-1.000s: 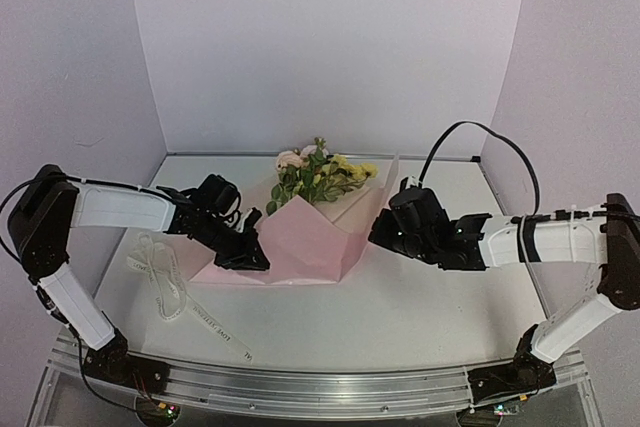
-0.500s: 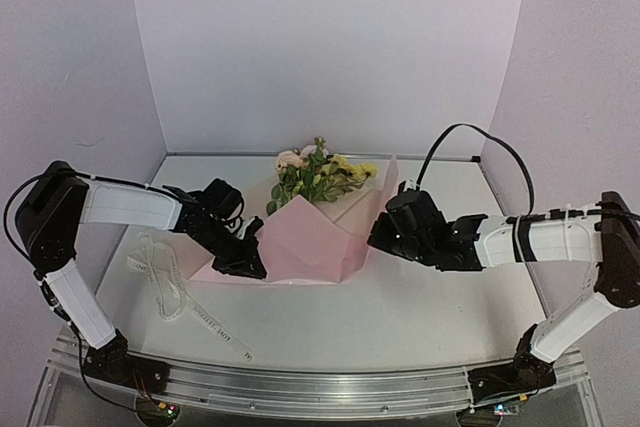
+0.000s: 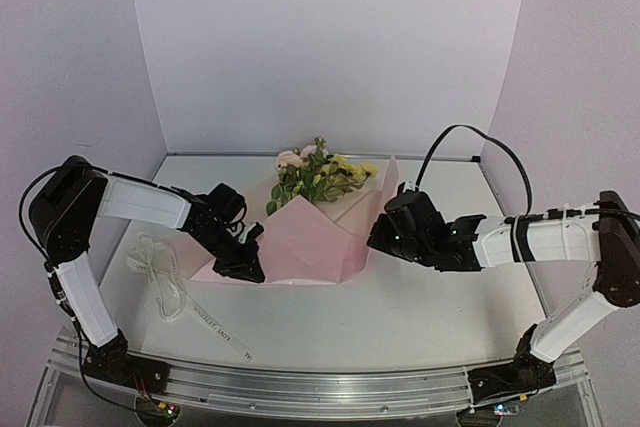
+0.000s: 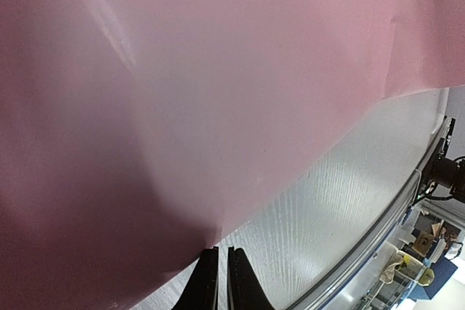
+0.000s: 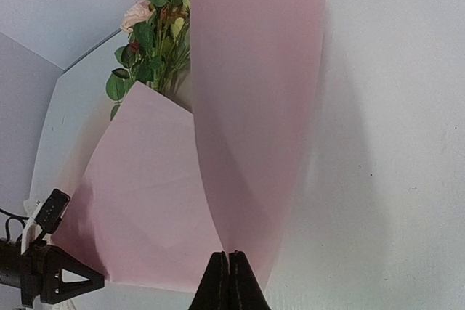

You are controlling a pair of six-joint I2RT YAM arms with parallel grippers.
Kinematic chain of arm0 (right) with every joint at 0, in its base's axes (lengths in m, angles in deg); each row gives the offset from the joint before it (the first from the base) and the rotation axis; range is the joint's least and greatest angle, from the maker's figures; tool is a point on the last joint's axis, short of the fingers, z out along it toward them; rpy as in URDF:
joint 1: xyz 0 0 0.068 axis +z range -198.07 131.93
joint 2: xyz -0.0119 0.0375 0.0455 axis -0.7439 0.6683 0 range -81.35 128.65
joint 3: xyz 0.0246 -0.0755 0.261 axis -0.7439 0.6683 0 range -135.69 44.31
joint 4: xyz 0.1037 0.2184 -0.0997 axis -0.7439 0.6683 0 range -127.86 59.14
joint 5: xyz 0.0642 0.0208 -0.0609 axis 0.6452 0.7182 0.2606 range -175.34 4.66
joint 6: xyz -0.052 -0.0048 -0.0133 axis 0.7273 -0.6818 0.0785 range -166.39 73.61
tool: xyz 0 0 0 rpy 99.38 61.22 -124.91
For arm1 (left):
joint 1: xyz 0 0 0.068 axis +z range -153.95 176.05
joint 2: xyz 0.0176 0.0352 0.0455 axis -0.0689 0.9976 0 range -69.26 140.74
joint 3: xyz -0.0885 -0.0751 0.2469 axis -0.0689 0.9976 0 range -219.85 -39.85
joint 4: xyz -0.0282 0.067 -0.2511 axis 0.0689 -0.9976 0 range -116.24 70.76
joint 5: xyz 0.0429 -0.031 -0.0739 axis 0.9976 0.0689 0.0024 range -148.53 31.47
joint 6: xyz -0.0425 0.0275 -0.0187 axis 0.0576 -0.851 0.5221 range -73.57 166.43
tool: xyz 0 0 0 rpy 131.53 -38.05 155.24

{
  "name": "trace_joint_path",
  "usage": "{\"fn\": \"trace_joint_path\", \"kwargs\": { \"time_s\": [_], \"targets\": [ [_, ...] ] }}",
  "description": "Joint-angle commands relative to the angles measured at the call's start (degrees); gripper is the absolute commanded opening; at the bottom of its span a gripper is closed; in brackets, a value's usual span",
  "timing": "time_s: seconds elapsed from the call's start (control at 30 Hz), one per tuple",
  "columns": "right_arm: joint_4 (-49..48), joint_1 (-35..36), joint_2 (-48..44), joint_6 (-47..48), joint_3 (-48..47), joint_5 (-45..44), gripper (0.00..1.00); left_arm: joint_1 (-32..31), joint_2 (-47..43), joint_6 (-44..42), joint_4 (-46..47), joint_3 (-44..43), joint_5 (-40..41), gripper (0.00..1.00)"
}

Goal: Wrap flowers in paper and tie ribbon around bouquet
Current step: Fold the one-fourth-folded wrapping paper at the center of the board.

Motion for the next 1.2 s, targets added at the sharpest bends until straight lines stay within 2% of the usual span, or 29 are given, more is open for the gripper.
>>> {"fn": "trace_joint_path", "kwargs": {
  "time_s": [0.0,0.33,0.6,0.97,1.17],
  "targets": [
    [0.04,0.28,1.03,0.65,-2.86,-0.46,0.0,0.91,0.95,-1.47,0.99,-1.94,-0.03,0.07],
    [0.29,0.28,1.57,2.2,-4.85,0.62,0.0,1.75,3.33,0.59,2.77,-1.67,4.32,0.07],
    [-0.89,0.71,5.34,7.72,-10.73,7.69,0.0,1.79,3.58,2.14,4.69,-0.47,4.95,0.06],
    [-4.01,1.85,21.9,9.19,-27.69,22.07,0.0,1.75,2.86,2.55,6.4,0.85,4.54,0.06],
    [-6.35,1.85,31.33,7.74,-34.21,26.28,0.0,1.76,2.11,2.82,6.65,0.81,4.63,0.06]
  ]
}}
